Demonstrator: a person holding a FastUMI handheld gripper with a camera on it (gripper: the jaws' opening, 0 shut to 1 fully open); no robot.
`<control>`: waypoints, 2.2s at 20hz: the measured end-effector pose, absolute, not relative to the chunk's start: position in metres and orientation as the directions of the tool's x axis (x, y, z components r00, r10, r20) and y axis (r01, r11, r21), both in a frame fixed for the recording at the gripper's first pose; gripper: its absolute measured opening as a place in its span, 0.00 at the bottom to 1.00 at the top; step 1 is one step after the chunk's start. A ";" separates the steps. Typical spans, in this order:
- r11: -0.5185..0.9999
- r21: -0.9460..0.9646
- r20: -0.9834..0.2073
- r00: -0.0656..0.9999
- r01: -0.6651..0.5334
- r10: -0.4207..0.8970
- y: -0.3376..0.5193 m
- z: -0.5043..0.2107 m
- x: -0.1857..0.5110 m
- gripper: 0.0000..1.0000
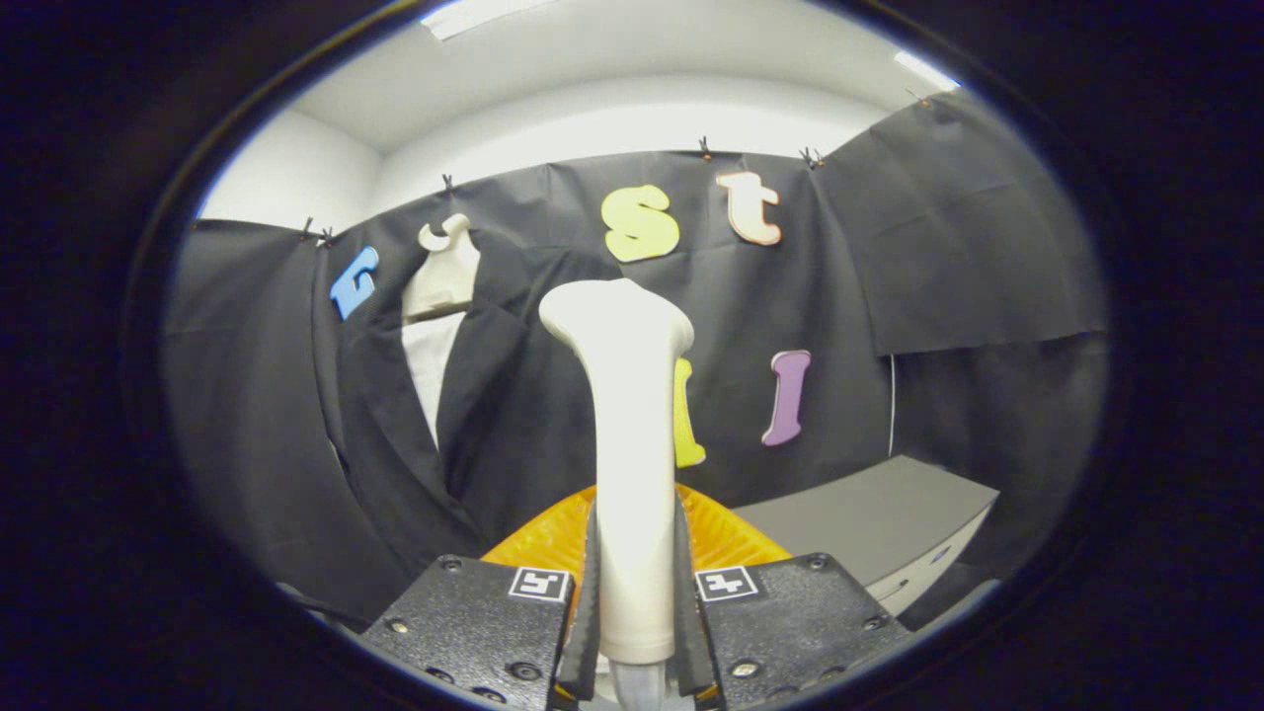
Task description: Iron the clothes twice with a garment steamer, once on the left side and once on the right side.
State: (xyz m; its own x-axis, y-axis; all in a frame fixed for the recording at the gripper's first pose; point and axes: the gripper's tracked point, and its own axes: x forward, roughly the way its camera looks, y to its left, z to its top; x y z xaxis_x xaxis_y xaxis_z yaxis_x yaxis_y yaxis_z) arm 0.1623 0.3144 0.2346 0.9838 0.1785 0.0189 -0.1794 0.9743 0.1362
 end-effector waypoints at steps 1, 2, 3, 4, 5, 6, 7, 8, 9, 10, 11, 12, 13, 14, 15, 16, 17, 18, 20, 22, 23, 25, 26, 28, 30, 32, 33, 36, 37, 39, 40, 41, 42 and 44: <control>0.972 0.133 0.050 0.981 -0.193 0.188 0.325 0.242 0.169 0.33; 0.971 0.123 0.083 0.978 -0.203 0.194 0.335 0.250 0.172 0.33; 0.972 0.109 0.120 0.973 -0.210 0.197 0.343 0.259 0.177 0.33; 0.971 0.099 0.160 0.967 -0.216 0.199 0.352 0.269 0.178 0.33; 0.971 0.087 0.192 0.960 -0.221 0.202 0.361 0.277 0.182 0.33; 0.971 0.076 0.216 0.955 -0.226 0.205 0.370 0.282 0.187 0.33; 0.971 0.059 0.227 0.951 -0.230 0.211 0.378 0.287 0.192 0.33; 0.970 0.053 0.241 0.945 -0.239 0.220 0.387 0.290 0.193 0.33; 0.968 0.047 0.256 0.940 -0.245 0.226 0.395 0.294 0.195 0.34; 0.971 0.037 0.266 0.939 -0.238 0.220 0.398 0.296 0.198 0.34; 0.974 0.026 0.267 0.941 -0.224 0.209 0.400 0.294 0.201 0.33; 0.975 0.023 0.268 0.941 -0.221 0.207 0.401 0.291 0.203 0.33; 0.975 0.022 0.268 0.941 -0.223 0.209 0.402 0.288 0.203 0.33; 0.976 0.011 0.260 0.943 -0.218 0.208 0.403 0.282 0.205 0.33; 0.978 -0.002 0.250 0.946 -0.210 0.204 0.403 0.274 0.205 0.34; 0.978 -0.009 0.239 0.949 -0.207 0.203 0.403 0.263 0.201 0.33; 0.979 -0.012 0.229 0.952 -0.206 0.203 0.402 0.256 0.198 0.33; 0.979 -0.014 0.218 0.955 -0.201 0.199 0.400 0.249 0.197 0.33; 0.981 -0.020 0.195 0.962 -0.192 0.192 0.397 0.235 0.195 0.33; 0.982 -0.026 0.170 0.967 -0.187 0.188 0.395 0.220 0.192 0.33; 0.982 -0.029 0.157 0.969 -0.186 0.188 0.394 0.213 0.189 0.33; 0.982 -0.036 0.137 0.972 -0.186 0.189 0.392 0.200 0.183 0.33; 0.982 -0.037 0.127 0.974 -0.185 0.188 0.391 0.193 0.182 0.33; 0.982 -0.038 0.098 0.978 -0.183 0.186 0.390 0.178 0.178 0.33; 0.982 -0.039 0.069 0.980 -0.183 0.186 0.389 0.161 0.174 0.33; 0.982 -0.041 0.045 0.982 -0.184 0.186 0.386 0.148 0.169 0.33; 0.982 -0.041 0.031 0.982 -0.186 0.188 0.385 0.141 0.167 0.33; 0.981 -0.046 -0.009 0.982 -0.186 0.186 0.380 0.117 0.161 0.33; 0.981 -0.046 -0.024 0.982 -0.188 0.187 0.378 0.108 0.159 0.33; 0.980 -0.051 -0.056 0.980 -0.193 0.190 0.377 0.090 0.154 0.33; 0.979 -0.053 -0.071 0.979 -0.195 0.192 0.377 0.081 0.152 0.33; 0.978 -0.054 -0.086 0.977 -0.199 0.194 0.376 0.071 0.148 0.33; 0.978 -0.054 -0.100 0.975 -0.204 0.198 0.375 0.061 0.144 0.33; 0.975 -0.066 -0.124 0.971 -0.213 0.204 0.375 0.045 0.136 0.33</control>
